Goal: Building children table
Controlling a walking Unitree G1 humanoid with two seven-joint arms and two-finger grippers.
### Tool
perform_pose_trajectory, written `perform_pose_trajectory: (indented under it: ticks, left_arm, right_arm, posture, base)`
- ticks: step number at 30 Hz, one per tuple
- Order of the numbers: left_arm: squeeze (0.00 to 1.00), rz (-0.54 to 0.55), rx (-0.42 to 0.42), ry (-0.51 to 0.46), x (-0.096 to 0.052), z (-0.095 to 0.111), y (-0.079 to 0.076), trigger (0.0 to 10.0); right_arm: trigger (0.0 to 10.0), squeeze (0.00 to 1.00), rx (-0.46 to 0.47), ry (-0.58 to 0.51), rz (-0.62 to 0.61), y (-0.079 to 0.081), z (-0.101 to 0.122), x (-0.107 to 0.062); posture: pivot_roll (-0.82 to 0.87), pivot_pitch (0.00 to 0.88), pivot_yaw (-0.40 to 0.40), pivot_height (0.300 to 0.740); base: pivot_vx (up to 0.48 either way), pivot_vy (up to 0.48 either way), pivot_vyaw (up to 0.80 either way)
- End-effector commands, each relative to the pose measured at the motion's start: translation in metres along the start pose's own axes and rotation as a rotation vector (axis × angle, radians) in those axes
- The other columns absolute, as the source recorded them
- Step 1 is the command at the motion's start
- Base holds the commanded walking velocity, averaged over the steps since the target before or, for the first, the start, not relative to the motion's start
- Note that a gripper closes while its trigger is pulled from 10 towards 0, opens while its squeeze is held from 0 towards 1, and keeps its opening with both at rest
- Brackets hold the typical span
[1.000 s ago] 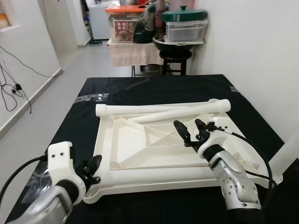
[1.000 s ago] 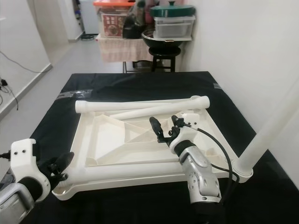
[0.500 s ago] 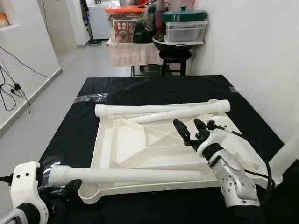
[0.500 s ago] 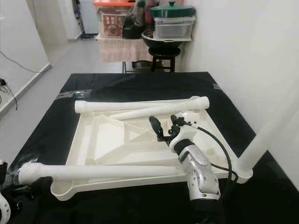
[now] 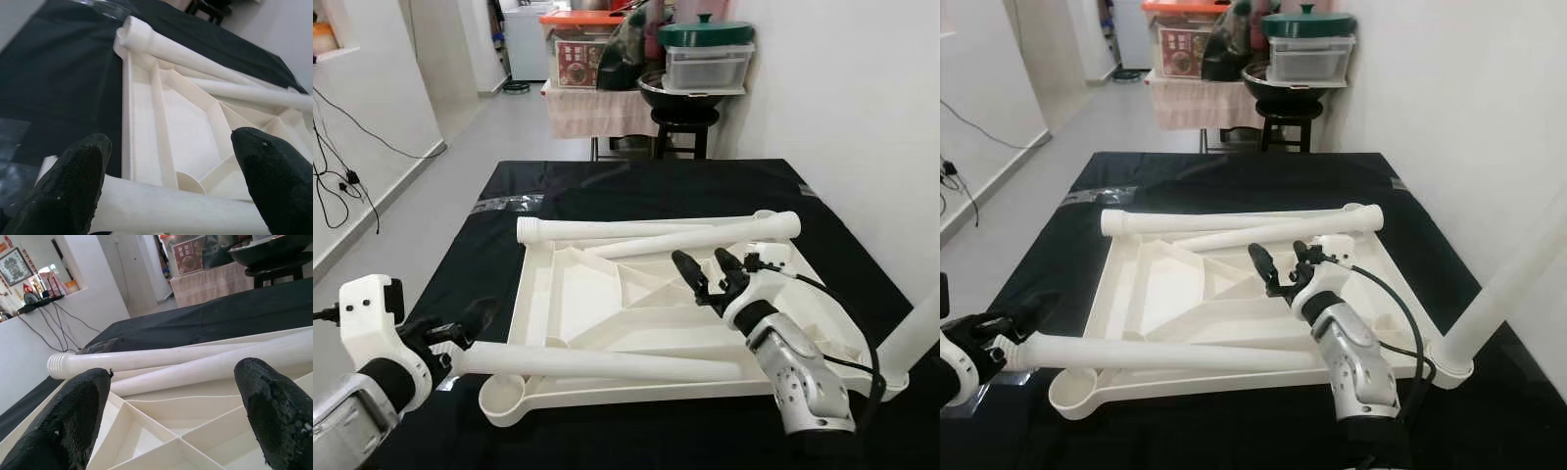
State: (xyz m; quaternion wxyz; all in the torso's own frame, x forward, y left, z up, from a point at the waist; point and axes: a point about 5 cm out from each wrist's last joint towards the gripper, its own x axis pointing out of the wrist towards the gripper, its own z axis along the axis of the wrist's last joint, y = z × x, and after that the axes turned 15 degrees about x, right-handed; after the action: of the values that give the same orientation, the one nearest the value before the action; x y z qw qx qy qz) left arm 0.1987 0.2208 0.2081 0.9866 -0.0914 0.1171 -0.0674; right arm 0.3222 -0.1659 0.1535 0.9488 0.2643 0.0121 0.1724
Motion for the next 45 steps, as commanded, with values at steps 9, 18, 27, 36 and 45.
perform_pose_trajectory:
  ticks: [9,18,27,36,45]
  left_arm:
    - [1.00,0.153,0.008,0.085,-0.015,0.002,0.032,10.0]
    - [1.00,0.199,0.030,0.161,-0.021,-0.002,0.047,10.0]
    - [0.99,-0.001,-0.076,0.178,0.001,-0.019,0.028,10.0]
    - [0.00,-0.105,-0.109,0.245,0.004,-0.030,0.018,10.0]
    - [0.00,-0.138,-0.127,0.282,0.000,-0.041,0.013,10.0]
  right_arm:
    - [10.0,0.00,0.014,0.005,0.001,-0.001,0.000,0.000]
    - [10.0,0.00,0.016,0.009,0.001,-0.002,0.000,0.000]
    - [10.0,0.00,0.016,0.009,0.002,-0.001,-0.001,-0.001]
    - [10.0,0.00,0.016,0.005,0.000,-0.001,0.000,-0.002]
    - [10.0,0.00,0.022,0.002,0.001,-0.001,0.002,-0.003]
  posture:
    - [0.02,0.000,-0.021,0.740]
    - [0.02,0.000,-0.021,0.740]
    - [0.00,0.000,-0.023,0.740]
    - [-0.02,0.000,-0.010,0.740]
    - [-0.01,0.000,-0.017,0.740]
  base:
    - [0.000,0.000,0.00]
    - [0.000,0.000,0.00]
    - [0.000,0.000,0.00]
    - [0.000,0.000,0.00]
    - [0.000,0.000,0.00]
